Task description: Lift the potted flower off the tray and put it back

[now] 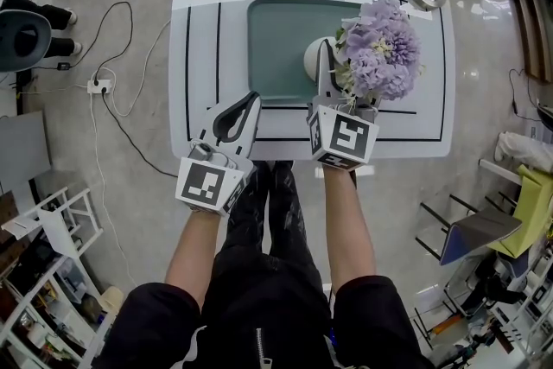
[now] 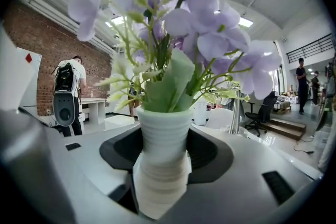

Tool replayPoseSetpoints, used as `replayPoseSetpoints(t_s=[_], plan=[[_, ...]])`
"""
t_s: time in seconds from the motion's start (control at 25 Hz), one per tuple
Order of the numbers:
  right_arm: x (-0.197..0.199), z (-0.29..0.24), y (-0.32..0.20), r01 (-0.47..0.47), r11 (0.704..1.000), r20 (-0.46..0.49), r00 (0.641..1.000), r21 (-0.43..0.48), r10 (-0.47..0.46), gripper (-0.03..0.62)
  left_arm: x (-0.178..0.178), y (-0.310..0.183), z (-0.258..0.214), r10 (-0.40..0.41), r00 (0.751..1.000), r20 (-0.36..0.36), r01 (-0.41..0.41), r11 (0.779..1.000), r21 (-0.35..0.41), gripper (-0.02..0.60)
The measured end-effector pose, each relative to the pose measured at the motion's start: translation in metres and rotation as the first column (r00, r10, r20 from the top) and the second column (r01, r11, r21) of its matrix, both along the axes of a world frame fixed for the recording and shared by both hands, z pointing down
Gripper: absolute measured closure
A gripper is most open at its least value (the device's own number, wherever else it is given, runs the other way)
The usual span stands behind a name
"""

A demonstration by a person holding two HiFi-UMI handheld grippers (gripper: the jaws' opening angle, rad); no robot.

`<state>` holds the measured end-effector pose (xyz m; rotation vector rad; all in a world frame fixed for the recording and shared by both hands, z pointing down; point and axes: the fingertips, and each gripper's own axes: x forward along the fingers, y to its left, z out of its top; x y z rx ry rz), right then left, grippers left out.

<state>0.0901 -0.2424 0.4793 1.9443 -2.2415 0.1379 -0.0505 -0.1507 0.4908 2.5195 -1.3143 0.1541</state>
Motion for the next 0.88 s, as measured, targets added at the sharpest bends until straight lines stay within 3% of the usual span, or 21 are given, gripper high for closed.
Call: replayPoseSetpoints(t_s=[0.88], plan=[[0.013, -0.033, 0.008, 0.004, 1.0, 0.017, 1.0, 0.001, -0.004, 0.349, 0.015, -0.01, -0.021, 0.031, 0.999, -0.019, -0.031, 0.999, 0.023, 0.569]])
